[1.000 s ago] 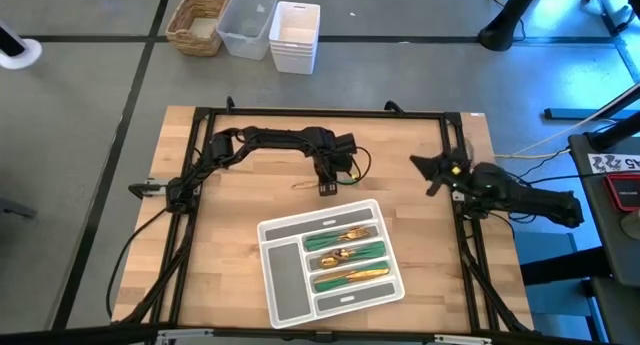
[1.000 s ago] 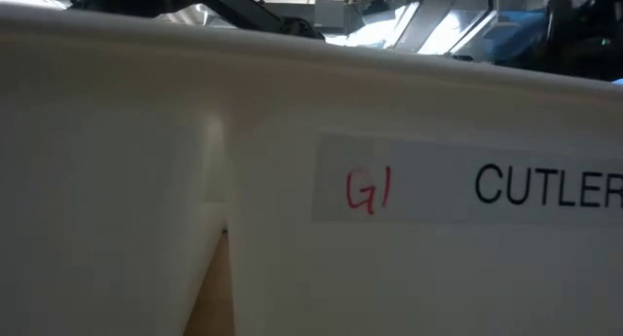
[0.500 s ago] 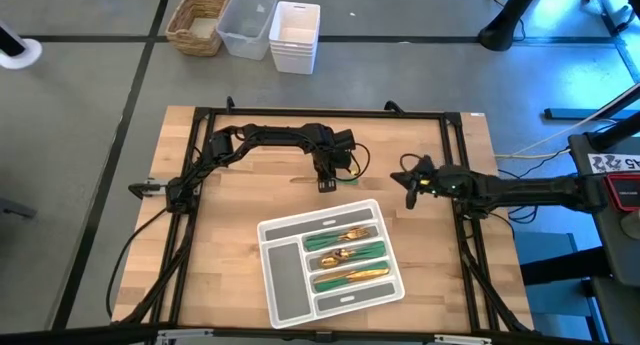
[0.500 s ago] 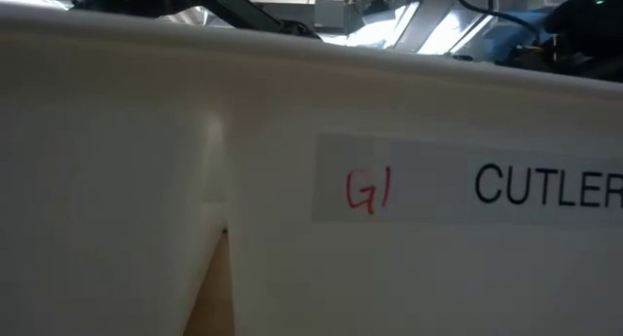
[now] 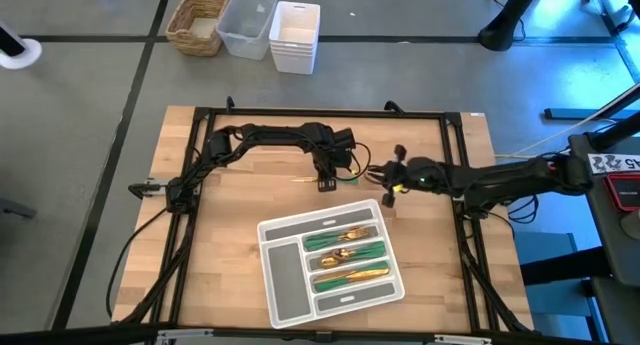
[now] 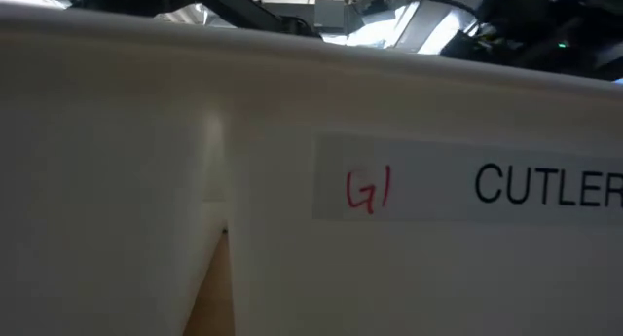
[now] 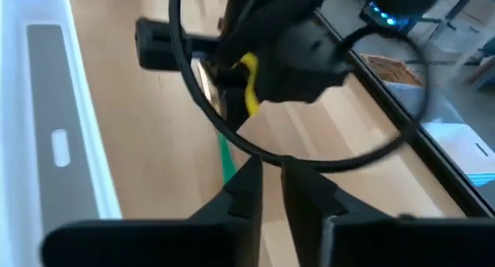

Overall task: Sort silverware
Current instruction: Put the green spoon into the white silverware tray

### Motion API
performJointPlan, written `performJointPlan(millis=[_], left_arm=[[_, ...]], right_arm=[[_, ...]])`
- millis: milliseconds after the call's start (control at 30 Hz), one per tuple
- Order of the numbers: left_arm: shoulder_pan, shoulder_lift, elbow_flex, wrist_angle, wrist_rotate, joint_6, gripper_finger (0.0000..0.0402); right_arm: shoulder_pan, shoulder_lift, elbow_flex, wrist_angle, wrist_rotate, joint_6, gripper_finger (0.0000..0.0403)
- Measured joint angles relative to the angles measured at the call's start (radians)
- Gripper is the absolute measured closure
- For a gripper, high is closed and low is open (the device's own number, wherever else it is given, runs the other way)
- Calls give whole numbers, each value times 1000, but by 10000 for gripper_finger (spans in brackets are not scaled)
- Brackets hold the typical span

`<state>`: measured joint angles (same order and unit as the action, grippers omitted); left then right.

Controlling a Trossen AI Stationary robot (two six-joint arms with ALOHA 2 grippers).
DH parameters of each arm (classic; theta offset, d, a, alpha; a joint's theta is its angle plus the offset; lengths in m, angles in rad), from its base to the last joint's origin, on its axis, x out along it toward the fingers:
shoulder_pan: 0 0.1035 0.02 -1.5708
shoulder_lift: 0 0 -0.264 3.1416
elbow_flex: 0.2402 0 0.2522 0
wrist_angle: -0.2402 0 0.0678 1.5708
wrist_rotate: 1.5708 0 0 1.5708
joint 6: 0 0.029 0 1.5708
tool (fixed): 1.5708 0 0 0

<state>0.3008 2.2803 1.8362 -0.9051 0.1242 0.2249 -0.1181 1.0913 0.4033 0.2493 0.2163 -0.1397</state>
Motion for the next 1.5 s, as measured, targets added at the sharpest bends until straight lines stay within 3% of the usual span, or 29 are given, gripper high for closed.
performJointPlan(millis=[267, 467, 667, 800, 933, 1133, 1333, 1500], left_arm=[[3, -73, 2, -4, -19, -27, 397], [14, -121, 2, -162, -39, -24, 400], [18, -150, -9, -263, -23, 6, 400], [30, -213, -116, -234, 14, 12, 399], [42, -316, -295, -102, 27, -33, 400], [46, -442, -549, 220, 26, -44, 397], [39, -433, -661, 482, 20, -43, 396], [39, -425, -677, 535, 18, -43, 396]], right_arm=[[-4, 222, 157, -52, 1, -16, 292], [-45, 353, 243, -191, -18, -53, 284], [-110, 379, 274, -298, -127, -128, 284], [-157, 379, 276, -305, -261, -146, 284], [-181, 387, 276, -286, -344, -147, 284], [-176, 387, 276, -246, -367, -131, 284], [-177, 428, 276, -224, -340, -98, 284], [-177, 483, 275, -195, -341, -76, 282]])
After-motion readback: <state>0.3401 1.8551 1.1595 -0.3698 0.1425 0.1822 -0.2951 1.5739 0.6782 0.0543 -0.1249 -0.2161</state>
